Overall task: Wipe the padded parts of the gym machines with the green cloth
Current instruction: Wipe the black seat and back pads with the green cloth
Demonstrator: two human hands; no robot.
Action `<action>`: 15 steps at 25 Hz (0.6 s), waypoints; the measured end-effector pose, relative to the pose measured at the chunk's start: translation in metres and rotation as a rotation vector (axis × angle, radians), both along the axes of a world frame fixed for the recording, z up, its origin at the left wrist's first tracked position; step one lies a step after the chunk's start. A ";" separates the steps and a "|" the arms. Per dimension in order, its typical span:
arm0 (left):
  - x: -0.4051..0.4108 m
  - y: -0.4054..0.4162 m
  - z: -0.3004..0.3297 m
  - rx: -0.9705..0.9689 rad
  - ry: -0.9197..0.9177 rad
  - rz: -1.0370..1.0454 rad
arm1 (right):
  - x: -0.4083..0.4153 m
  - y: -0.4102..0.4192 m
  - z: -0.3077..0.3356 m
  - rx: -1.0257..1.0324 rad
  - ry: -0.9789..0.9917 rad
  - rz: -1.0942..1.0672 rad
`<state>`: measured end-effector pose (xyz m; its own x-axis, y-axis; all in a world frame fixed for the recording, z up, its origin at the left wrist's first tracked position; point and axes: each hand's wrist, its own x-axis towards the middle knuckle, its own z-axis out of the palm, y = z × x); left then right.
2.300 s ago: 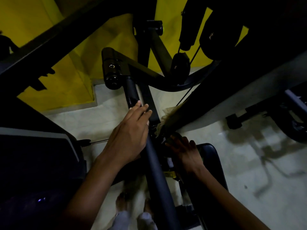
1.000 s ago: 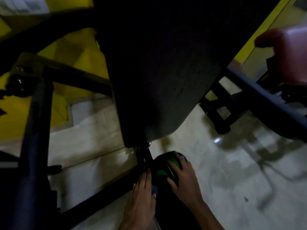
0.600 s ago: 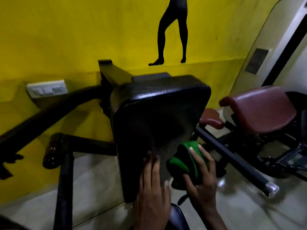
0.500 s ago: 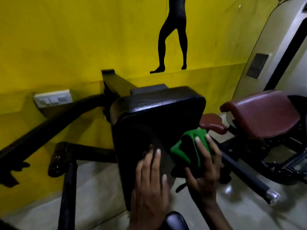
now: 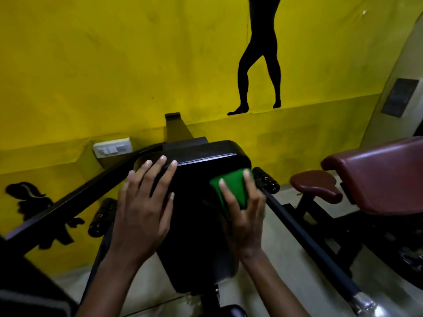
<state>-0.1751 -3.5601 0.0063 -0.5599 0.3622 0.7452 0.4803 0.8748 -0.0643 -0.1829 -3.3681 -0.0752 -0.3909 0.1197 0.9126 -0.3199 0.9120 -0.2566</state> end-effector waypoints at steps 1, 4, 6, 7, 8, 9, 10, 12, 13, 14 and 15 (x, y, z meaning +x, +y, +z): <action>-0.002 -0.002 0.002 0.010 -0.001 -0.003 | -0.006 0.001 0.020 -0.008 0.064 -0.009; -0.008 -0.008 0.002 0.038 -0.008 -0.016 | -0.011 0.002 0.016 0.095 0.104 -0.024; -0.010 -0.011 -0.004 0.020 -0.001 -0.025 | -0.002 0.004 -0.020 0.228 0.016 -0.017; -0.010 -0.013 -0.009 0.015 -0.005 -0.025 | 0.003 0.007 -0.032 0.285 -0.011 -0.012; -0.009 -0.016 -0.013 0.020 -0.013 -0.017 | 0.005 0.010 -0.034 0.331 -0.017 -0.003; -0.008 -0.019 -0.015 0.033 -0.020 -0.008 | 0.003 0.011 -0.022 0.370 0.016 -0.001; -0.006 -0.023 -0.018 0.052 -0.032 0.000 | 0.000 0.010 -0.001 0.393 0.069 -0.002; -0.004 -0.030 -0.024 0.095 -0.059 0.010 | -0.010 0.002 0.046 0.369 0.207 0.006; -0.005 -0.032 -0.026 0.109 -0.072 0.009 | -0.014 -0.002 0.061 0.354 0.244 -0.009; -0.004 -0.032 -0.025 0.117 -0.083 -0.005 | -0.015 -0.005 0.062 0.371 0.261 -0.032; -0.004 -0.033 -0.024 0.120 -0.086 -0.028 | -0.015 -0.006 0.051 0.430 0.264 -0.047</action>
